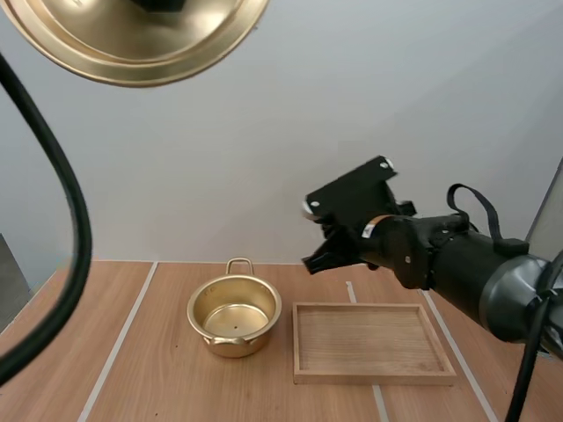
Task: Open the lid, put the grape in the pot, and close it
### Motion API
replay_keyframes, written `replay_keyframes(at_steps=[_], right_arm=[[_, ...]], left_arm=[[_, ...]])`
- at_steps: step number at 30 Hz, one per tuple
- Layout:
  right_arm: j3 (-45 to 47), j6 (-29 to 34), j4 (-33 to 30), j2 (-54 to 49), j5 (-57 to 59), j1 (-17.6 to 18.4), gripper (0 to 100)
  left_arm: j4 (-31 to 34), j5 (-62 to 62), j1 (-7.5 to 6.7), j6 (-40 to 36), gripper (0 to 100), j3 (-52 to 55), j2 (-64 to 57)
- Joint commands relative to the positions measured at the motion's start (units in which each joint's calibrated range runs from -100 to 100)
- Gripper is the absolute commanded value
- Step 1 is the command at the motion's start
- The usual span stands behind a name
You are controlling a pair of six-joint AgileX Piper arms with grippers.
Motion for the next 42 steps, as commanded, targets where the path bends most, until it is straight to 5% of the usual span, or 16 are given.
replay_keyframes(at_steps=[1, 5, 11, 13, 17, 18, 31, 33, 34, 35, 42], right_arm=[[-4.1, -1.3, 0.4, -1.8, 3.5, 8.8, 0], [-6.3, -1.2, 0.6, 2.2, 2.9, 13.0, 0], [-6.6, -1.1, 1.7, 12.6, 0.4, 13.7, 0], [-6.6, -1.1, 2.6, 15.3, -1.7, 13.7, 13], [-6.6, -1.1, 3.6, 18.9, -7.1, 13.8, 100], [-6.6, -1.1, 4.0, 19.0, -7.1, 13.8, 100], [-10.1, -1.2, 3.2, 4.0, 16.5, 11.2, 100], [-9.9, -0.9, 2.1, 0.5, 20.1, 9.7, 63], [-9.6, -0.8, 1.6, -1.9, 22.1, 8.5, 24], [-8.9, -0.8, 1.5, -3.9, 22.9, 7.4, 0], [-4.6, -1.0, 1.5, -16.6, 30.1, 0.8, 0]], left_arm=[[3.6, 0.9, -0.19, -2.9, 0, -2.7, 0.0], [6.6, 2.5, -0.19, -4.0, 0, -4.5, 0.0], [9.5, 4.8, -0.19, -4.0, 0, -4.5, 0.0], [9.5, 4.8, -0.19, -4.0, 0, -4.5, 0.0], [9.5, 4.8, -0.19, -4.0, 0, -4.5, 0.1], [9.5, 4.8, -0.19, -4.0, 0, -4.5, 0.1], [9.5, 4.0, -0.19, -5.4, 0, -4.5, 1.8], [9.4, 4.0, -0.19, -6.5, 0, -4.5, 2.9], [9.4, 4.0, -0.19, -7.0, 0, -4.5, 3.5], [9.4, 4.0, -0.19, -7.0, 0, -4.5, 4.4], [9.4, 4.8, -0.19, -4.7, 0, -4.5, 10.9]])
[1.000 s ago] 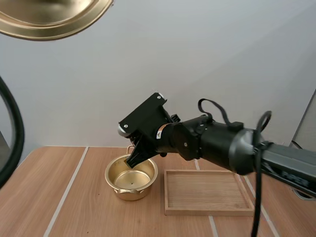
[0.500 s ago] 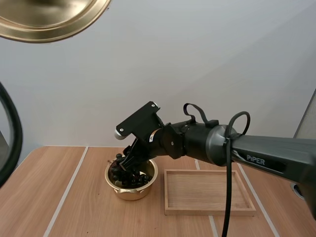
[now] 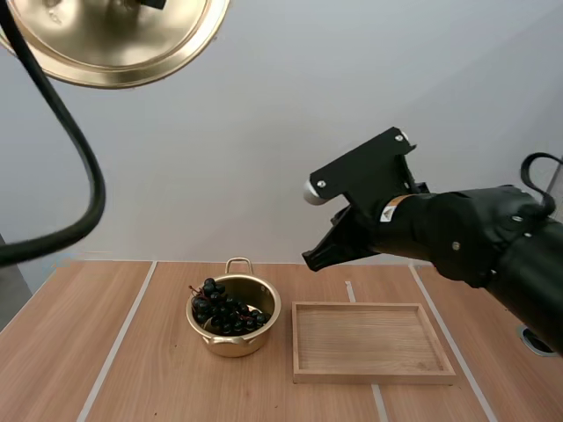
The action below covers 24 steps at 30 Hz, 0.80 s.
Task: Open the lid, put the grape in the pot, and close it
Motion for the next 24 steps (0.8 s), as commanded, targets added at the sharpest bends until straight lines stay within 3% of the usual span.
replay_keyframes(at_steps=[1, 6, 11, 17, 18, 20, 21, 22, 24], right_arm=[[2.0, -0.4, -0.2, -5.7, 4.6, -1.8, 0], [3.6, -2.7, 5.1, -7.9, 5.8, -1.9, 0], [3.6, -19.5, 27.3, -2.6, 5.8, -1.9, 0], [3.6, -34.7, 45.1, 11.7, 5.8, -1.9, 0], [3.6, -37.2, 47.8, 14.4, 6.0, -1.7, 3], [3.6, -41.2, 51.7, 18.9, 5.8, -0.8, 23], [3.6, -42.0, 52.9, 20.3, 5.8, -0.5, 28], [3.6, -44.8, 55.0, 23.2, 4.6, 0.9, 49], [3.5, -46.4, 55.5, 26.7, -0.5, 3.1, 68]], left_arm=[[0.1, 0.0, -0.19, 0.7, 0, -0.1, 3.6], [0.0, 0.0, -0.19, 1.8, 0, -0.1, 6.0], [0.1, 0.0, -0.19, 2.9, 0, -0.1, 5.2], [2.4, 0.0, -0.19, 2.9, 0, -0.1, 1.5], [2.6, 0.0, -0.19, 2.9, 0, -0.1, 0.8], [3.0, 0.0, -0.19, 2.9, 0, -0.1, -0.9], [3.0, 0.0, -0.19, 2.9, 0, -0.1, -1.6], [3.1, 0.0, -0.19, 2.9, 0, -0.1, -2.6], [3.6, 0.0, -0.19, 2.9, 0, -0.1, -3.7]])
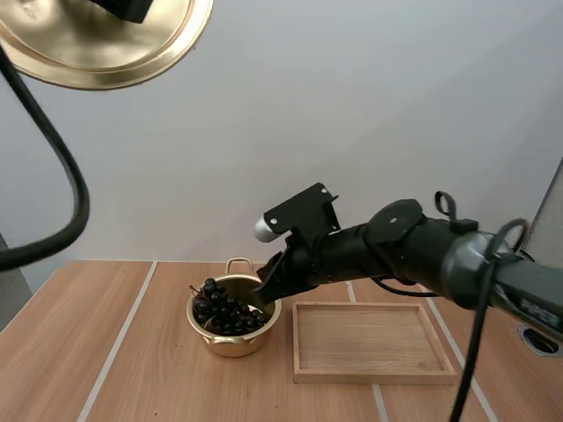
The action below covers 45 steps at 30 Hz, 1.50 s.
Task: Open the lid, put the grape in the pot, and close it
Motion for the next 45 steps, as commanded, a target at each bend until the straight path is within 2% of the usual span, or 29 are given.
replay_keyframes(at_steps=[1, 3, 6, 13, 18, 20, 21, 24, 25, 26, 27, 30, 36, 43, 45], right_arm=[[-0.5, -4.4, 2.1, 5.6, -9.1, 3.9, 76], [-1.4, -4.4, -0.2, 8.2, -17.8, 5.6, 86], [-2.5, -4.4, -0.9, 11.1, -24.9, 6.7, 88], [-8.7, -4.4, -0.5, 18.0, -21.3, 6.7, 88], [-13.5, -4.0, 0.9, 21.8, -11.9, 6.7, 87], [-15.0, -4.0, 1.9, 22.4, -10.7, 6.7, 80], [-15.5, -4.0, 2.2, 22.8, -10.7, 6.7, 71], [-15.9, -4.0, 3.6, 22.8, -10.5, 6.7, 38], [-15.9, -4.0, 4.1, 22.8, -10.3, 6.7, 33], [-15.9, -4.0, 4.8, 22.8, -8.5, 6.7, 13], [-15.9, -4.0, 5.1, 22.8, -6.9, 6.7, 1], [-15.9, -4.0, 6.5, 22.8, -0.9, 6.7, 0], [-15.9, -4.4, 8.1, 23.0, -0.7, 6.9, 0], [-15.9, -4.4, 8.1, 26.5, -6.8, 9.0, 0], [-15.9, -4.4, 7.6, 28.3, -12.0, 9.7, 0]], left_arm=[[1.4, 0.0, -0.19, 0.2, 0, -0.1, -2.2], [2.3, 0.0, -0.19, -0.1, 0, -0.1, -2.9], [4.1, 0.0, -0.11, -1.4, 0, -0.1, -3.3], [6.1, 0.0, -0.10, -1.4, 0, -0.1, -3.2], [6.5, 0.0, -0.10, -1.4, 0, -0.1, -3.2], [6.6, 0.0, -0.10, -1.4, 0, -0.1, -3.2], [6.6, 0.0, -0.10, -1.4, 0, -0.1, -3.2], [6.6, 0.0, -0.10, -1.4, 0, -0.1, -3.2], [6.6, 0.0, -0.10, -1.4, 0, -0.1, -3.2], [6.6, 0.0, -0.10, -1.4, 0, -0.1, -3.2], [6.6, 0.0, -0.10, -1.4, 0, -0.1, -3.2], [6.6, 0.0, -0.10, -1.4, 0, -0.1, -3.2], [6.6, 0.0, -0.10, -1.4, 0, -0.1, -3.2], [6.6, 0.0, -0.10, -1.4, 0, -0.1, -3.2], [6.6, 0.0, -0.10, -1.4, 0, -0.1, -3.2]])
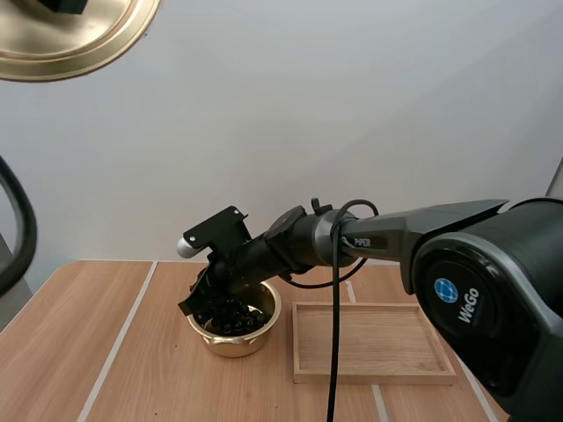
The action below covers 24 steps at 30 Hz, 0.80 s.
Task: Open the lid, put the grape in the pot, and close it
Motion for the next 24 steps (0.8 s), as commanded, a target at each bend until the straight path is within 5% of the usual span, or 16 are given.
replay_keyframes(at_steps=[1, 11, 24], right_arm=[[-0.4, -0.5, -0.5, 1.5, -6.4, 0.7, 0], [-0.8, 0.2, -3.9, 7.5, -23.1, 0.5, 0], [-0.2, 0.9, -6.0, 8.0, -23.2, -5.7, 0]], left_arm=[[0.2, 0.0, -0.10, -0.4, 0, -0.1, -0.1], [0.2, 0.0, -0.10, -0.4, 0, -0.1, -0.1], [0.2, 0.0, -0.10, -0.4, 0, -0.1, -0.1]])
